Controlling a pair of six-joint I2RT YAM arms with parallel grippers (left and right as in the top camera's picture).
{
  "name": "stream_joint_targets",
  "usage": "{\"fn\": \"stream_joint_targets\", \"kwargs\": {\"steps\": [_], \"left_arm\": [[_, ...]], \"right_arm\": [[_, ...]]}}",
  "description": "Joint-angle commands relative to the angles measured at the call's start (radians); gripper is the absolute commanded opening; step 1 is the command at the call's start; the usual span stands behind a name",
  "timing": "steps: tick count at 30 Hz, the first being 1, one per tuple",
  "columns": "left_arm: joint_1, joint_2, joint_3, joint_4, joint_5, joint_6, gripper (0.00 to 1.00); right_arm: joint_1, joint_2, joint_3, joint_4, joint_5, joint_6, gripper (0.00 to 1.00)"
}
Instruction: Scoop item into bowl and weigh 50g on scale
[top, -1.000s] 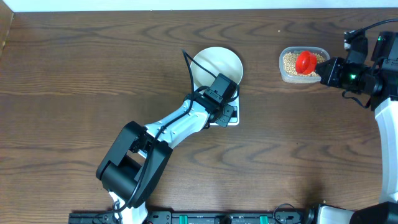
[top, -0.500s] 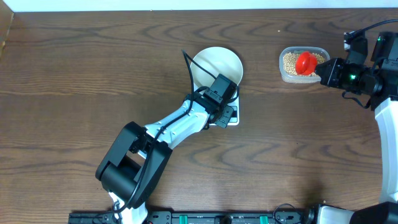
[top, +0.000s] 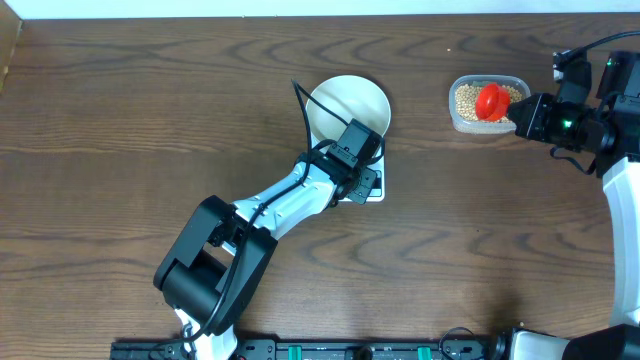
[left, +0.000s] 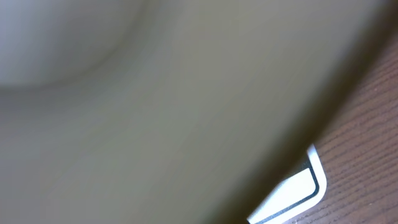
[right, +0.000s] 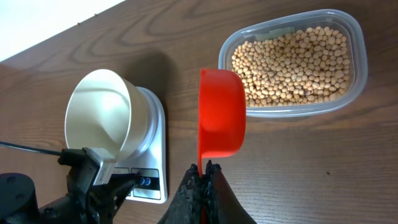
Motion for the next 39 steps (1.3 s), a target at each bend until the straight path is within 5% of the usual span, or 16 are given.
{"fn": "stream_joint_targets", "kwargs": {"steps": [1, 7, 20, 26, 39], "left_arm": [[0.003, 0.04, -0.037, 0.006, -0.021, 0.014, 0.07], [0.003, -0.021, -0.016, 0.004, -0.021, 0.014, 0.07], [0.026, -0.473, -0.008, 0.012, -0.013, 0.052, 0.07], [0.106, -0.457, -0.008, 0.086, -0.175, 0.13, 0.07], [0.197, -0.413, -0.008, 0.156, -0.123, 0.13, 0.07]], "right_arm": [[-0.008, -0.016, 0.02, 0.0, 0.001, -0.017, 0.01], [-0.008, -0.016, 0.02, 0.0, 0.001, -0.017, 0.01], [-0.008, -0.016, 0.02, 0.001, 0.004, -0.025, 0.01], [-0.008, -0.016, 0.02, 0.01, 0.004, -0.024, 0.01], [-0.008, -0.016, 0.02, 0.018, 0.005, -0.021, 0.01]]}}
